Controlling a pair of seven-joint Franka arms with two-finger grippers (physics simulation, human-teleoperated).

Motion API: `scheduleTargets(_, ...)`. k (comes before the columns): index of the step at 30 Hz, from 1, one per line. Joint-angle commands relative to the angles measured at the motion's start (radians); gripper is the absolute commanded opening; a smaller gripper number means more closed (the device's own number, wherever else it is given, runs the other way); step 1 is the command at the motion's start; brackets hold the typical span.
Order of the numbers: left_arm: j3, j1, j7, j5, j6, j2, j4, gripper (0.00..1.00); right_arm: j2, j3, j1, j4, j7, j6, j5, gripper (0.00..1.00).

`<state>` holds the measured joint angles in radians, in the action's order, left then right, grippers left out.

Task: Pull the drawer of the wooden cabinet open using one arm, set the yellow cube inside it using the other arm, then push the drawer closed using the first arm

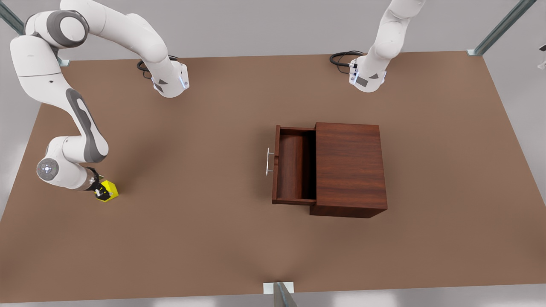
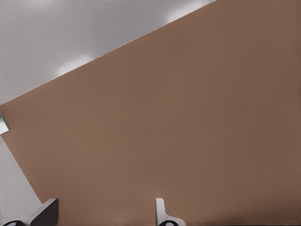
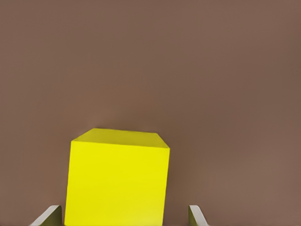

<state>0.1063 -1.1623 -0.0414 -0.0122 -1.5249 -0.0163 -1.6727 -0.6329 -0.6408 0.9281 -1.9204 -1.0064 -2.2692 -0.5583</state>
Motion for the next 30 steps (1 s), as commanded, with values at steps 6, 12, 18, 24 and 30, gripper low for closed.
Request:
scheduleTargets(6,0.001,1.331,-0.005,-0.019,0.003,0.009,-0.021,1.0,-0.036,-0.002,0.0,0.021,0.019,-0.009,-0.026,1.0)
scheduleTargets(12,0.004,1.333,-0.005,-0.042,-0.003,0.002,-0.019,1.0,-0.065,-0.002,-0.002,0.054,0.017,-0.009,-0.046,1.0)
scheduleTargets(18,0.013,1.368,-0.046,-0.042,0.003,0.006,-0.019,1.0,-0.08,-0.002,0.014,0.046,0.006,-0.007,-0.091,1.0)
scheduleTargets(24,0.0,1.339,0.003,0.021,0.195,-0.254,0.413,1.0,-0.085,-0.002,0.014,0.043,-0.017,-0.007,-0.095,0.84)
scheduleTargets(30,0.003,1.317,0.038,0.017,0.128,-0.258,0.412,1.0,-0.08,-0.016,0.017,0.043,-0.006,0.004,-0.089,0.47)
